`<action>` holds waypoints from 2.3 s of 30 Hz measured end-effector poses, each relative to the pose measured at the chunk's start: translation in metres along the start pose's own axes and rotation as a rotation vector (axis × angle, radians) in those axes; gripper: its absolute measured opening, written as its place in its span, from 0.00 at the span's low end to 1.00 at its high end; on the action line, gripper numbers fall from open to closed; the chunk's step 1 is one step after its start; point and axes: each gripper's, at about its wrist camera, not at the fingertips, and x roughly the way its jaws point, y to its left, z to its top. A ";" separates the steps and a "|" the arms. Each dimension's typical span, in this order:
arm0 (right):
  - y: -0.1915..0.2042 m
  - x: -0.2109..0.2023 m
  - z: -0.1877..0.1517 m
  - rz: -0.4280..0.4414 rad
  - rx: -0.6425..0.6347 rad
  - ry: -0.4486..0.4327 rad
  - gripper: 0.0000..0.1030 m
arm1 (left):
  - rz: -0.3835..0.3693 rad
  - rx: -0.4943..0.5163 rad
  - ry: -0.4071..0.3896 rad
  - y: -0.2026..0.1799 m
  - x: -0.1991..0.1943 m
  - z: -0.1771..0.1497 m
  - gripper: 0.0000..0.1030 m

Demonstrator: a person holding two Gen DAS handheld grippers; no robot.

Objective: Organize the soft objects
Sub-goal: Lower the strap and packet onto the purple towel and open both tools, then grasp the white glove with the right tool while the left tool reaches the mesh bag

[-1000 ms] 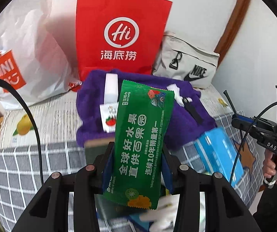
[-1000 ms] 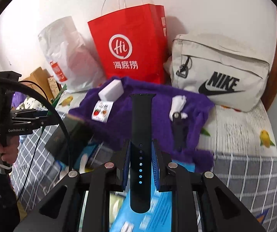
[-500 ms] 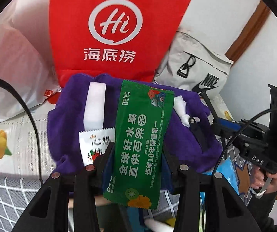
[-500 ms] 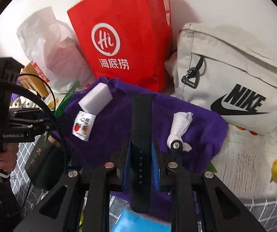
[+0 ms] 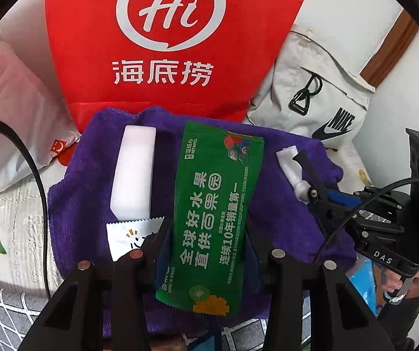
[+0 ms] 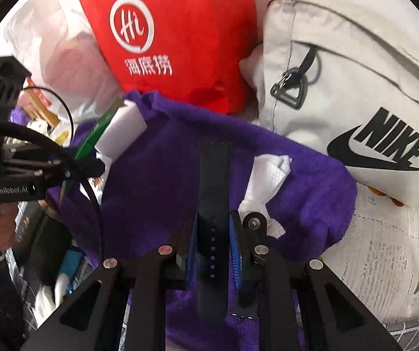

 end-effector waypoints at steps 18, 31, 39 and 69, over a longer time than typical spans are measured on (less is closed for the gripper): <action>-0.002 0.030 -0.004 0.023 -0.021 0.098 0.24 | 0.034 0.005 0.053 -0.002 0.028 0.001 0.40; -0.005 0.005 -0.002 -0.006 -0.025 0.040 0.32 | 0.054 -0.003 0.085 -0.001 0.038 -0.002 0.41; -0.013 -0.009 -0.003 -0.015 -0.015 0.023 0.34 | 0.068 -0.017 0.109 0.002 0.044 -0.002 0.44; 0.071 -0.123 -0.069 0.069 -0.010 -0.107 0.35 | 0.063 0.052 -0.099 -0.016 -0.120 -0.041 0.61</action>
